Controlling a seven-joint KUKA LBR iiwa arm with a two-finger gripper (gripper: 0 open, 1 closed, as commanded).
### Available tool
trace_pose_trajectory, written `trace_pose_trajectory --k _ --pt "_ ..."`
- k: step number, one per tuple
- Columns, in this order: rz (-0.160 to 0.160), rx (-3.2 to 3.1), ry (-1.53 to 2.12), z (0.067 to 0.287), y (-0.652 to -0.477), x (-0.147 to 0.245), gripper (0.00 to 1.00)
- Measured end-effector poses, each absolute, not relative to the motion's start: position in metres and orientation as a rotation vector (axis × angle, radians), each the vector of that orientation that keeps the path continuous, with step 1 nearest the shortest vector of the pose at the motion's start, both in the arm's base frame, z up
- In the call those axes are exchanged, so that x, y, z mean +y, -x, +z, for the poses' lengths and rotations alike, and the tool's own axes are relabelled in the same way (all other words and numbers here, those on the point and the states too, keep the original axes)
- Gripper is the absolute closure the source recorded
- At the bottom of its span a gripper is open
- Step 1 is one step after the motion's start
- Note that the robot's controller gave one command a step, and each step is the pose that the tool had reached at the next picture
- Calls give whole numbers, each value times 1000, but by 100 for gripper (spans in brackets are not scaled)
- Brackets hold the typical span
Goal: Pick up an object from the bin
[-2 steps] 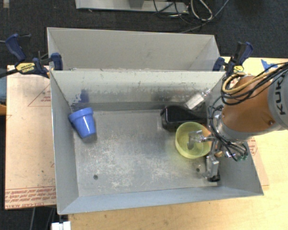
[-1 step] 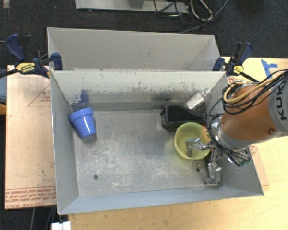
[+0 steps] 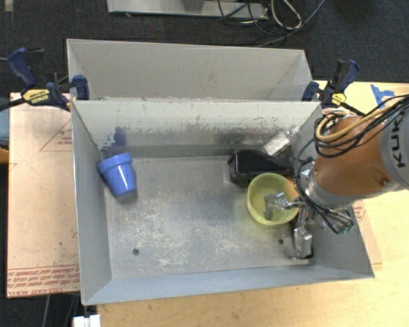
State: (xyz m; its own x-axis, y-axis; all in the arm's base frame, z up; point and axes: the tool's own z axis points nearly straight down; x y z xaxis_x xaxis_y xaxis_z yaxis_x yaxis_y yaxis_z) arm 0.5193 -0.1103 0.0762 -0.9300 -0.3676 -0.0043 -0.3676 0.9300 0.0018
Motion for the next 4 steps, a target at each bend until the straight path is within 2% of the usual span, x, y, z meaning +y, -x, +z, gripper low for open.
trace_pose_trajectory --k 1,2,4 --pt "2 2989 930 70 -548 -75 0" --pt "2 3077 598 75 -527 -103 100" --pt "3 3077 599 84 -527 -102 100"
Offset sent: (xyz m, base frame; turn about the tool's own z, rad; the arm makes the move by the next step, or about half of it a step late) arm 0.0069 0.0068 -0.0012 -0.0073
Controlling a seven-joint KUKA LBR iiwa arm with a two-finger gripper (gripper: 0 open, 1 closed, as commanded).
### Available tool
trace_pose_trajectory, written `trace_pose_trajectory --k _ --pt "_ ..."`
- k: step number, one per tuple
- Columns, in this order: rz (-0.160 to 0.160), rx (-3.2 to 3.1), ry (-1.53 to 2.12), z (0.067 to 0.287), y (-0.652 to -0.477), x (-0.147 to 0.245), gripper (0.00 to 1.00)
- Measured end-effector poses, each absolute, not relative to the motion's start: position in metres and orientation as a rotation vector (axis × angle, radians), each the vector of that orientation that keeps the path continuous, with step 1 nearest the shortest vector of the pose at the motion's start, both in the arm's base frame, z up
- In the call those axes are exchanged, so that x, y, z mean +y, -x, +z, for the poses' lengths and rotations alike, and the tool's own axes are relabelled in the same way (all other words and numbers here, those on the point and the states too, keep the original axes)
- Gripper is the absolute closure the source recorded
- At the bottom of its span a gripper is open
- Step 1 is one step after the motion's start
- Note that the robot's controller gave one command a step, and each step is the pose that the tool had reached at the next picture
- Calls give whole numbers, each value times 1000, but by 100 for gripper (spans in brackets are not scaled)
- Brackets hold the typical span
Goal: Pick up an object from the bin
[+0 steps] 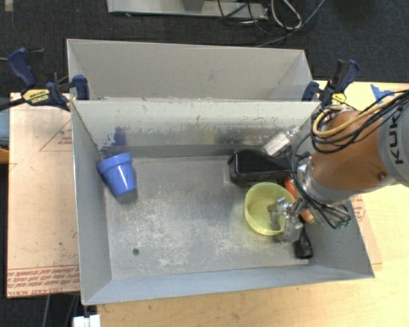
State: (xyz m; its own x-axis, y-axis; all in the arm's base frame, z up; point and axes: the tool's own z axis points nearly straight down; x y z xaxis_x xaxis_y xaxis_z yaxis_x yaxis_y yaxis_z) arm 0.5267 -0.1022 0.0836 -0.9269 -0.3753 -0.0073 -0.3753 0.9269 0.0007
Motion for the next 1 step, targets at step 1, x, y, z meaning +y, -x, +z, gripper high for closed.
trace_pose_trajectory --k 1 --pt "11 3086 600 105 -524 -101 100"
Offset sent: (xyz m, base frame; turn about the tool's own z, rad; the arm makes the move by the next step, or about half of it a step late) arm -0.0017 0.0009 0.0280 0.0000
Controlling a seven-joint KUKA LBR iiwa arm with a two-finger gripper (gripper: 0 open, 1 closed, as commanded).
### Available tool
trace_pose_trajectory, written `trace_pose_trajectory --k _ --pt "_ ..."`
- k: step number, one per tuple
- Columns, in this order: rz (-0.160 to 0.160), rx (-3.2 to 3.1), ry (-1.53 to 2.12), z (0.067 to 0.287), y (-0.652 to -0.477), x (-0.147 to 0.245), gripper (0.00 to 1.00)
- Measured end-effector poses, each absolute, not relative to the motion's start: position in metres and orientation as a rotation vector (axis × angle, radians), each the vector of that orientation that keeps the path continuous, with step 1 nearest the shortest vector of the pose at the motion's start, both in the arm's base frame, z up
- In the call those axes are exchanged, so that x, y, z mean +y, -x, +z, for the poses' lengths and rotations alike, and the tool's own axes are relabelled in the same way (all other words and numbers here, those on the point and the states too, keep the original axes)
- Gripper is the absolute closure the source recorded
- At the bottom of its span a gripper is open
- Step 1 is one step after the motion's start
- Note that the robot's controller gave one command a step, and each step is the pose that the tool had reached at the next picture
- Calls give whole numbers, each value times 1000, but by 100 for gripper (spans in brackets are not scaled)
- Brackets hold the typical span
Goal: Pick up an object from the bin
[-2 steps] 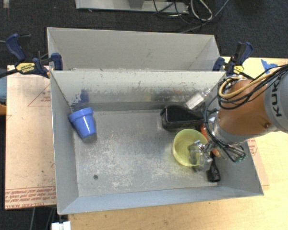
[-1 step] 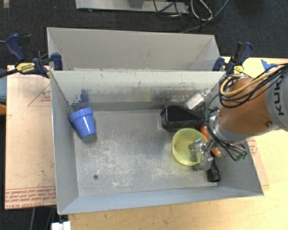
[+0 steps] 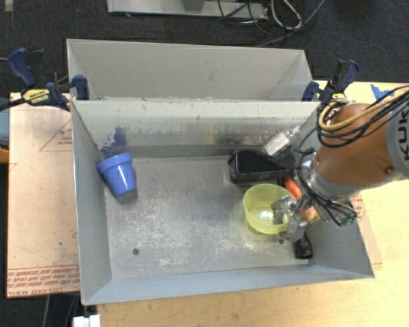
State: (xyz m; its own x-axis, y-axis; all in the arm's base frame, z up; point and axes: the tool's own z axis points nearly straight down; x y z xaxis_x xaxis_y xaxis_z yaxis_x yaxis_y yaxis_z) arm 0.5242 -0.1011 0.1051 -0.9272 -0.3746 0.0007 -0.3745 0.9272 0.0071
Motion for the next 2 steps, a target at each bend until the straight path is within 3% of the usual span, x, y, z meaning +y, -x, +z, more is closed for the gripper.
trace_pose_trajectory --k 2 --pt "-4 -3092 -597 176 -527 -102 100"
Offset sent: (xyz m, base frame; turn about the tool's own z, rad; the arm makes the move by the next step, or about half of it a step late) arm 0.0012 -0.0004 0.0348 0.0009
